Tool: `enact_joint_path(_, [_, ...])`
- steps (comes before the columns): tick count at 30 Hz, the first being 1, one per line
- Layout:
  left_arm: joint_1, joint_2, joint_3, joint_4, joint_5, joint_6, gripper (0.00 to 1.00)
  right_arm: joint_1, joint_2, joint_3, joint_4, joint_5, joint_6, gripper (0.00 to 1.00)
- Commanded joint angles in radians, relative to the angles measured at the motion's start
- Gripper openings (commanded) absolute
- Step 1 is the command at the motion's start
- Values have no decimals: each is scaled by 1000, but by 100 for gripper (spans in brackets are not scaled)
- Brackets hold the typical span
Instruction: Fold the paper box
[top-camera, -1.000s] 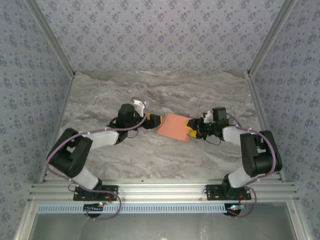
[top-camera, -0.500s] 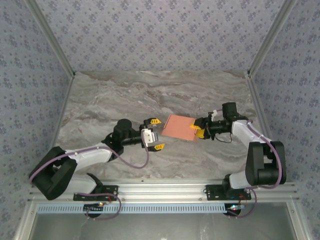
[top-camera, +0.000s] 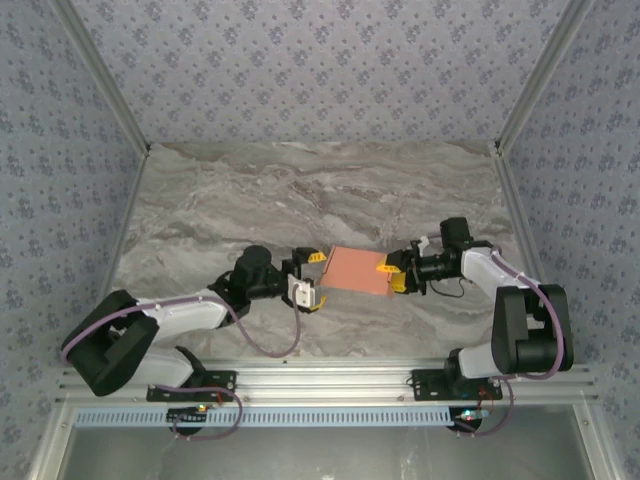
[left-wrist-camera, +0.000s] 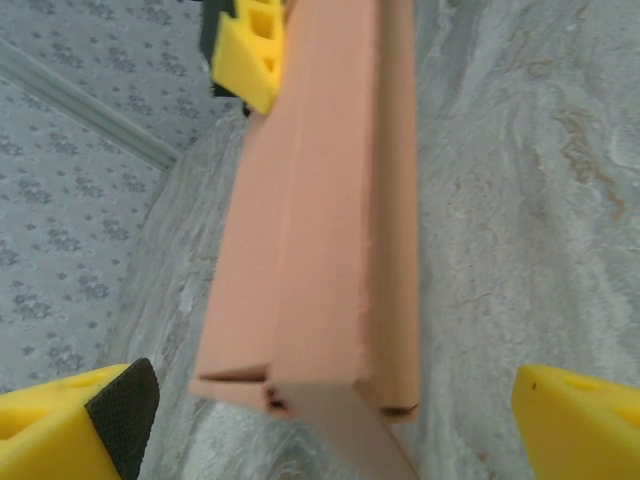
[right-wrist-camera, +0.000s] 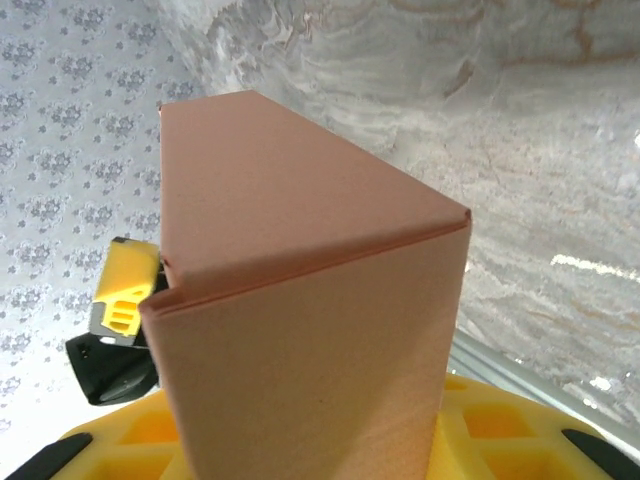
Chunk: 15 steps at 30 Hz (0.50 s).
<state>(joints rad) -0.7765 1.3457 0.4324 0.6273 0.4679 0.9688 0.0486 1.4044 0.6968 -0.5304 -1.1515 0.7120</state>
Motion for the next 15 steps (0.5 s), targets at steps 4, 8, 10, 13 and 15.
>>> enact_joint_path(4, [-40,91,11,102,26,-3,85,8,-19,-9,-17,-59,50,34])
enact_joint_path(8, [-40,127,-13,223,-47,-61,74,12,-39,3,-17,-39,76,34])
enact_joint_path(10, [-42,128,-5,227,-63,-60,69,17,-56,-5,5,-31,105,34])
enact_joint_path(13, [-43,125,1,212,-87,-36,66,25,-64,-21,43,-20,145,35])
enact_joint_path(15, [-42,132,0,206,-110,-22,64,29,-67,-18,35,4,146,35])
